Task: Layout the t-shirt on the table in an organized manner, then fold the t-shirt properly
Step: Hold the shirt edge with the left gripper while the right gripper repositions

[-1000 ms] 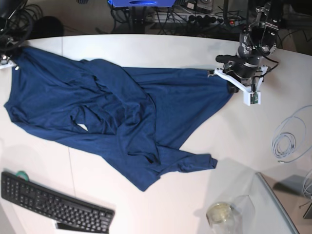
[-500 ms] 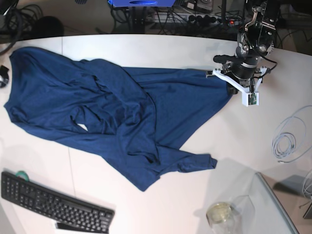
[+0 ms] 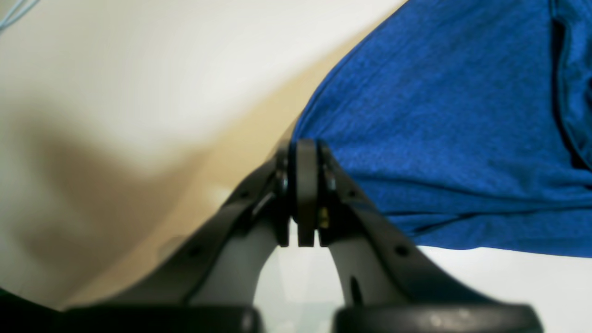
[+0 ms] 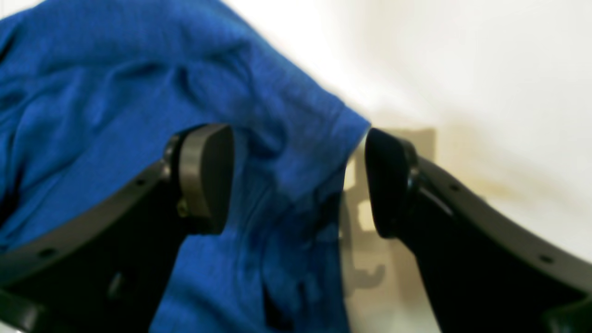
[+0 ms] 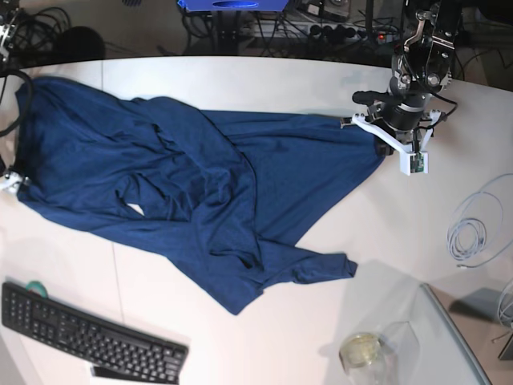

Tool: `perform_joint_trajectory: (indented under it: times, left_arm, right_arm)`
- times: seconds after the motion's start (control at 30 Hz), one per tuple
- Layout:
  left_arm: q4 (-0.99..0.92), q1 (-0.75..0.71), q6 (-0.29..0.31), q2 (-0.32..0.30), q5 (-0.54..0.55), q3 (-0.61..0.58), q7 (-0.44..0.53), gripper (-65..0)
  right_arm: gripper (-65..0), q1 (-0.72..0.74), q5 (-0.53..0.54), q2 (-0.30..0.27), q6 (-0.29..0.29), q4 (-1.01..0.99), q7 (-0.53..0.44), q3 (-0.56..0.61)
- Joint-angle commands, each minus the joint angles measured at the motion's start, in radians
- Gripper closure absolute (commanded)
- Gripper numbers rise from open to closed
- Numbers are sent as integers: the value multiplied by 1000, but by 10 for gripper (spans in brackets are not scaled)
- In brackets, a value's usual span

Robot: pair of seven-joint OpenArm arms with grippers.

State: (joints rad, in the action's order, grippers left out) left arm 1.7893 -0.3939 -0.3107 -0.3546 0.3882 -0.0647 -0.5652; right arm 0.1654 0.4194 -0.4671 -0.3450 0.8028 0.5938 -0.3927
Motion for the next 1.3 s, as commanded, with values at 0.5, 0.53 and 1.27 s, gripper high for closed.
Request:
perform_joint_trajectory:
  times: [0.5, 0.53, 1.27]
  left_arm:
    - [17, 14, -2, -82, -13, 12, 23, 0]
    - [19, 16, -2, -83, -13, 13, 23, 0]
    - [37, 34, -3, -87, -13, 12, 23, 0]
  right_arm:
    - [-27, 259, 6, -129, 70, -188, -148, 262]
    - [-29, 263, 6, -135, 82, -188, -151, 268]
    - [-459, -108, 8, 43, 125, 389, 286, -130]
